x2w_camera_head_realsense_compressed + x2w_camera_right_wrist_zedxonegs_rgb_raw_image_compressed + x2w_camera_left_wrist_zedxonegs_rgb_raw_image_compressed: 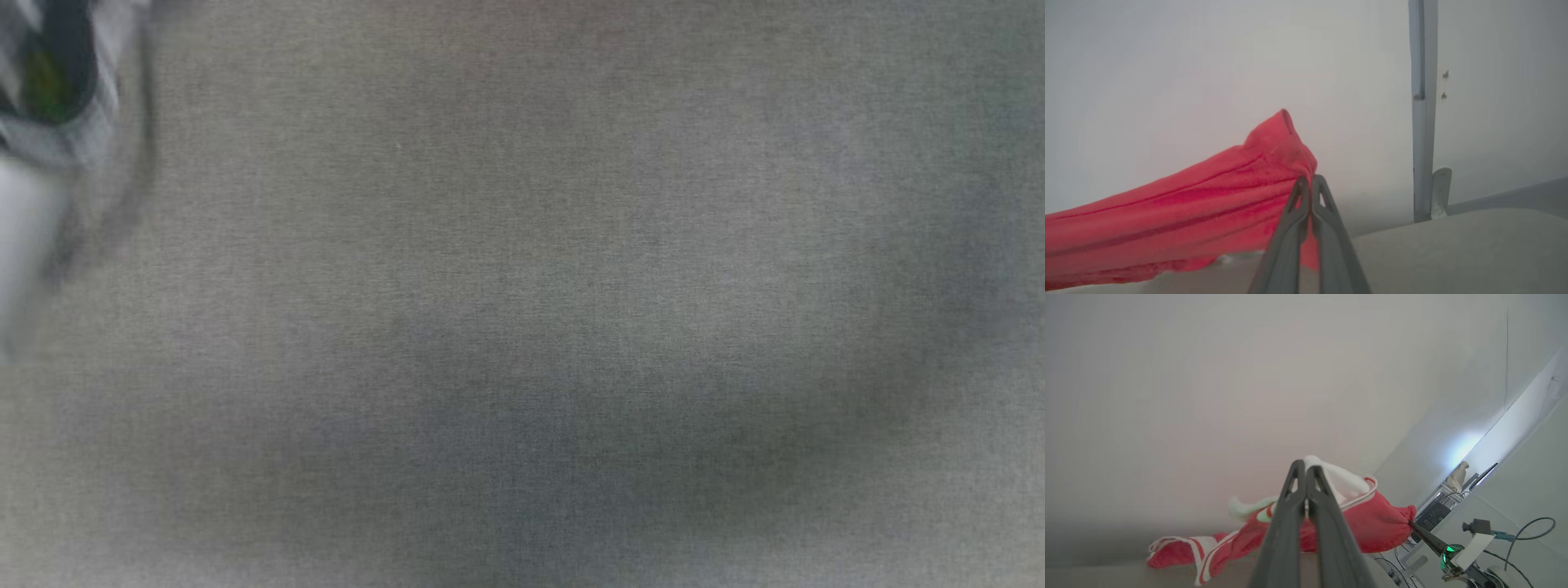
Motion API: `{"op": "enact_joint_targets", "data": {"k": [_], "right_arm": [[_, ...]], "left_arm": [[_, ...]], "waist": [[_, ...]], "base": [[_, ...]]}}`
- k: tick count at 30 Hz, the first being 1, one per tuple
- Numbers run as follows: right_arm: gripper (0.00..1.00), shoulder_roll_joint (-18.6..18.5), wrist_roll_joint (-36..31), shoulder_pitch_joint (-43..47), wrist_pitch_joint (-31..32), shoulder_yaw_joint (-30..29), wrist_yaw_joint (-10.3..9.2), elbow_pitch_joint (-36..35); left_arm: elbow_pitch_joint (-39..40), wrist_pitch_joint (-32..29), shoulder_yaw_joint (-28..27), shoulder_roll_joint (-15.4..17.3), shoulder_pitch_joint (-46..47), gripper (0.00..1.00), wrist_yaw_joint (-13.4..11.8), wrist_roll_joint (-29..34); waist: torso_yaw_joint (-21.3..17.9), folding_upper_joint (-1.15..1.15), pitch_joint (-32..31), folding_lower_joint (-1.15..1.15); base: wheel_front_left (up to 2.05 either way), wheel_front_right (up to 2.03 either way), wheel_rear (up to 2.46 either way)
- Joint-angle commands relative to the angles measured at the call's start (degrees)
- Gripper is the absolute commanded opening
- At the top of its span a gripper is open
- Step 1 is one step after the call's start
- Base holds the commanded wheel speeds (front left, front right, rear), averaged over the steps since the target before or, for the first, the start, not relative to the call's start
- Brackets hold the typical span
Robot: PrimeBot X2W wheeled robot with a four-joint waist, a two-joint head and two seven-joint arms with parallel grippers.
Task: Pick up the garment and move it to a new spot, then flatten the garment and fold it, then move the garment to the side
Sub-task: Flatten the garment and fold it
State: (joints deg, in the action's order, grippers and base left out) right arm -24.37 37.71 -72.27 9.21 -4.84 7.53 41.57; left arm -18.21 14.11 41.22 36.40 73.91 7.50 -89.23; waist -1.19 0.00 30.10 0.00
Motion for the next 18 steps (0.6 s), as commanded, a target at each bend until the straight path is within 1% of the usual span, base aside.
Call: {"op": "enact_joint_targets", "data": {"k": [1,2,3,5,6,8,10,15,18], "right_arm": [[0.00,-1.01,1.47,3.72,0.63,0.93,-0.07,-1.06],[0.00,-1.60,3.05,6.64,1.20,1.64,-0.07,-2.13],[0.00,-1.92,4.97,9.64,1.81,2.15,-0.07,-3.39],[0.00,-3.45,8.38,16.21,3.42,2.95,-0.06,-6.52],[0.00,-4.18,10.00,19.54,3.93,2.98,-0.06,-8.28],[0.00,-5.41,12.77,26.12,5.11,2.95,-0.04,-11.87],[0.00,-6.54,14.94,32.43,6.00,2.42,-0.04,-15.64],[0.00,-7.36,18.62,47.28,9.46,-0.28,-0.03,-25.07],[0.00,-6.73,20.21,55.33,12.64,-2.53,-0.03,-31.46]], "left_arm": [[1.81,0.60,-0.38,0.74,-4.35,0.00,-0.06,-0.67],[4.30,0.73,-0.04,0.96,-8.11,0.00,-0.06,-1.23],[6.92,0.83,-0.30,1.09,-11.83,0.00,-0.06,-2.36],[10.97,1.03,-1.44,1.49,-19.09,0.00,-0.06,-2.72],[13.40,1.10,-1.96,1.13,-22.77,0.00,-0.05,-2.83],[17.18,1.19,-4.81,0.18,-29.57,0.00,-0.05,-2.53],[20.47,1.10,-6.30,-0.35,-36.00,0.00,-0.05,-1.26],[27.49,1.12,-6.50,0.40,-48.66,0.00,-0.05,1.91],[31.38,1.13,-7.23,1.46,-55.35,0.00,-0.05,3.11]], "waist": [[0.26,0.00,-0.31,0.00],[0.51,0.00,-0.53,0.00],[0.61,0.00,-0.75,0.00],[1.31,0.00,-1.31,0.00],[1.60,0.00,-1.56,0.00],[1.99,0.00,-2.19,0.00],[2.36,0.00,-2.90,0.00],[2.80,0.00,-5.13,0.00],[2.60,0.00,-5.97,0.00]], "base": [[0.00,0.00,0.00],[0.00,0.00,0.00],[0.00,0.00,0.00],[0.00,0.00,0.00],[0.00,0.00,0.00],[0.00,0.00,0.00],[0.00,0.00,0.00],[0.00,0.00,0.00],[0.00,0.00,0.00]]}}
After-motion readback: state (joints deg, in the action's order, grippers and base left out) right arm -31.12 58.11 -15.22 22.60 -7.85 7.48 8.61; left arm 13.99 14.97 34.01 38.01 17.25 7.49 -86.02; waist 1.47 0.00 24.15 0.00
